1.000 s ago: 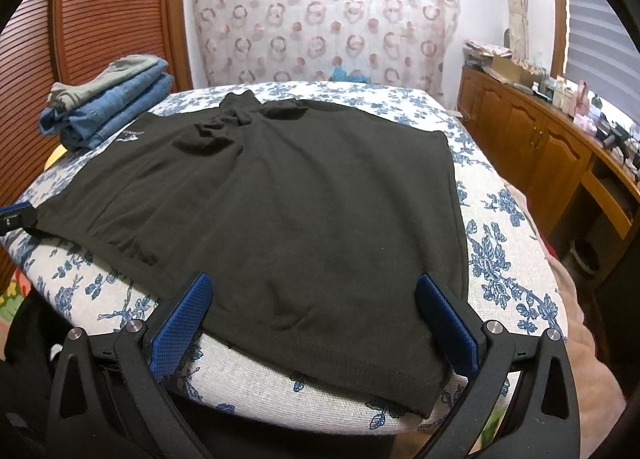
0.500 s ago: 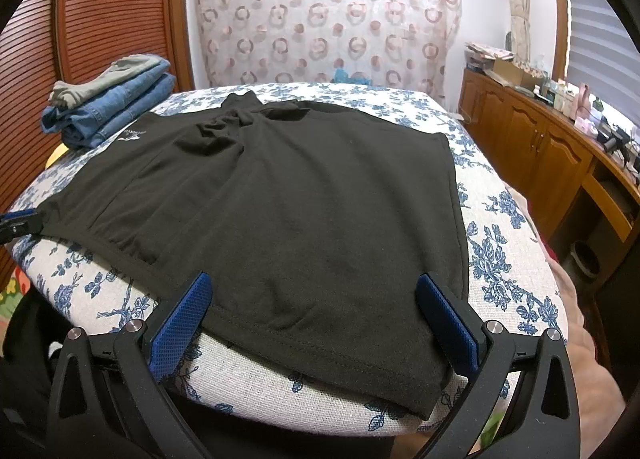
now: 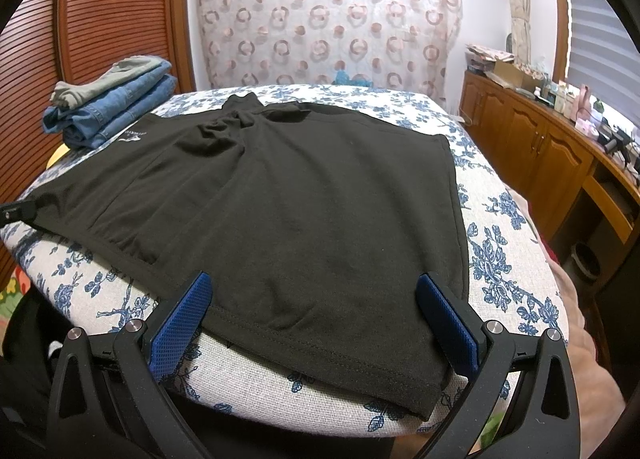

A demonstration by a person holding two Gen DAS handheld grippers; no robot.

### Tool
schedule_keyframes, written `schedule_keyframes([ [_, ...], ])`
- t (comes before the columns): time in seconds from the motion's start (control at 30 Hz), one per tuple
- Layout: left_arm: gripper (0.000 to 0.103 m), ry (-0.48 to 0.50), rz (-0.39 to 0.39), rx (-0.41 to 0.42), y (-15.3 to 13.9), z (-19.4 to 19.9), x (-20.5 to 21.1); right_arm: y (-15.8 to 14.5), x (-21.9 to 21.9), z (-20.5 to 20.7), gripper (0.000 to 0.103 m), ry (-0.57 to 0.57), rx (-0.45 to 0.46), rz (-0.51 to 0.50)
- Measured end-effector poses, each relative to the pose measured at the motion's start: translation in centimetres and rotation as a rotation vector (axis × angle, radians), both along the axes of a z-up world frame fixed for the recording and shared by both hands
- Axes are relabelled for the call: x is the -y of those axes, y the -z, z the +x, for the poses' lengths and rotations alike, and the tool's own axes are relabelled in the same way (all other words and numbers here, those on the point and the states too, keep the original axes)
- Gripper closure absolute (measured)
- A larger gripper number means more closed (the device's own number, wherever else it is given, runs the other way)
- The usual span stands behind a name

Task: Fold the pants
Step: 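Grasp the garment's edge with the left gripper and fold it over inward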

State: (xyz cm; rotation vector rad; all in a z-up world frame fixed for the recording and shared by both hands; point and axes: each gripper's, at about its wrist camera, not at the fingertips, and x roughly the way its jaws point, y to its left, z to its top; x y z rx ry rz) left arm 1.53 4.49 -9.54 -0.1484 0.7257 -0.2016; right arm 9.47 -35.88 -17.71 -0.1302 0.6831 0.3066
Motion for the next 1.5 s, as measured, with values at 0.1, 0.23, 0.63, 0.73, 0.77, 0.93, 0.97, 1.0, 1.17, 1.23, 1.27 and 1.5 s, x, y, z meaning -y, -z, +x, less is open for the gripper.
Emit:
schedule_keyframes([
  [0.1, 0.098, 0.004, -0.004, -0.003, 0.0, 0.2, 0.1, 0.0, 0.0, 0.1, 0.000, 0.000, 0.000, 0.000],
  [0.23, 0.100, 0.014, -0.003, 0.001, -0.2, 0.6, 0.4, 0.1, 0.0, 0.0, 0.000, -0.001, 0.000, 0.001],
  [0.63, 0.102, 0.121, 0.015, 0.074, -3.6, 2.8, 3.8, -0.7, 0.0, 0.5, 0.000, -0.008, -0.007, -0.010],
  [0.73, 0.102, 0.144, 0.031, 0.081, -4.0, 3.9, 4.9, -1.0, 0.4, 0.3, 0.000, -0.002, 0.007, -0.008],
  [0.77, 0.102, 0.153, 0.033, 0.083, -4.2, 4.2, 5.2, -1.1, 0.6, 0.2, 0.000, 0.001, 0.012, -0.007],
  [0.93, 0.102, 0.199, 0.037, 0.091, -5.1, 5.8, 7.1, -1.7, 1.3, 0.3, 0.000, 0.012, 0.027, 0.012],
  [0.97, 0.102, 0.206, 0.037, 0.093, -5.3, 6.0, 7.4, -1.7, 1.5, 0.2, 0.000, 0.013, 0.028, 0.014],
  [1.0, 0.102, 0.219, 0.040, 0.096, -5.6, 6.4, 8.0, -1.7, 1.6, 0.2, 0.000, 0.013, 0.027, 0.016],
  [1.17, 0.102, 0.273, 0.042, 0.106, -6.5, 7.5, 10.3, -1.6, 1.8, 0.1, 0.000, 0.014, 0.027, 0.020],
  [1.23, 0.102, 0.291, 0.048, 0.112, -6.9, 7.8, 11.4, -1.6, 2.2, 0.1, 0.000, 0.016, 0.029, 0.027],
  [1.27, 0.102, 0.304, 0.050, 0.114, -7.1, 8.0, 12.0, -1.6, 2.4, 0.2, 0.000, 0.019, 0.031, 0.029],
  [1.5, 0.102, 0.370, 0.044, 0.113, -8.0, 9.2, 15.1, -2.1, 3.9, -0.1, 0.000, 0.039, 0.048, 0.046],
])
